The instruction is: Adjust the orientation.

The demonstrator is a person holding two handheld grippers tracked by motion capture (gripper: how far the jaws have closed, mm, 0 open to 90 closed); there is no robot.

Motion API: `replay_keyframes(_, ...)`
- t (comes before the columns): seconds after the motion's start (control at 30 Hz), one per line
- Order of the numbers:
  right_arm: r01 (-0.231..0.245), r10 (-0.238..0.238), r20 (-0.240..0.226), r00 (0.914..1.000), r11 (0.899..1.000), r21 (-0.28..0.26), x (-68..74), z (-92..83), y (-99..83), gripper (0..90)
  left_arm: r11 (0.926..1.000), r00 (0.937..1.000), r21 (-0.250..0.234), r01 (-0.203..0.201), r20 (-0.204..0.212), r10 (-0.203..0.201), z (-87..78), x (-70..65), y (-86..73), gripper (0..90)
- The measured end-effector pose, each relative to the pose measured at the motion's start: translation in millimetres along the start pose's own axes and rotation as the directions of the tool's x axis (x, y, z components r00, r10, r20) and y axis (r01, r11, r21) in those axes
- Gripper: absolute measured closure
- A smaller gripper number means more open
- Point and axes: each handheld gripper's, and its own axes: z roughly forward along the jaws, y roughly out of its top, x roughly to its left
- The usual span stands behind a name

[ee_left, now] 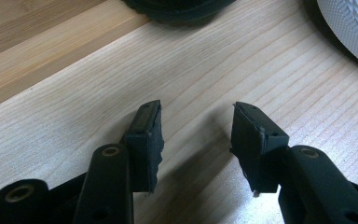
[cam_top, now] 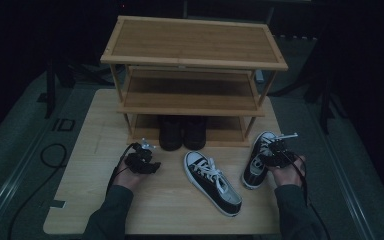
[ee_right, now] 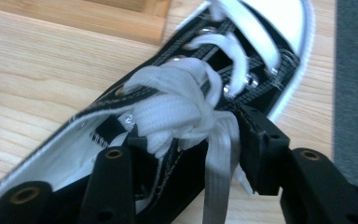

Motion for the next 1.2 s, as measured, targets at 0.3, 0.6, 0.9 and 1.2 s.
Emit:
replay_keyframes(0.3, 0.016, -0.016, 0.004, 0.9999, 1.000, -0.007, -4.4, -6.0, -8.3, 75.7, 1.0000, 1.0000, 0.001, 0.000, 0.001, 0.000, 0.3, -0.1, 0.6, 53.5)
replay_keyframes(0.6, 0.039, -0.039, 0.014, 0.9991, 0.999, -0.019, -5.5, -12.3, -14.7, 80.8, 1.0000, 1.0000, 0.001, -0.003, 0.000, 0.003, 0.7, -0.8, 1.0, 53.0)
replay_keyframes(0.9, 0.051, -0.051, -0.005, 0.9987, 0.997, -0.059, -3.5, -21.9, -28.3, 81.3, 1.0000, 1.0000, 0.000, -0.007, -0.004, 0.007, 0.8, -1.8, 0.7, 52.7)
replay_keyframes(1.2, 0.081, -0.086, -0.050, 0.9950, 0.991, -0.102, 2.8, -39.5, -36.1, 81.6, 0.9999, 0.9999, 0.002, -0.012, -0.007, 0.012, 1.0, -3.4, 1.1, 52.7)
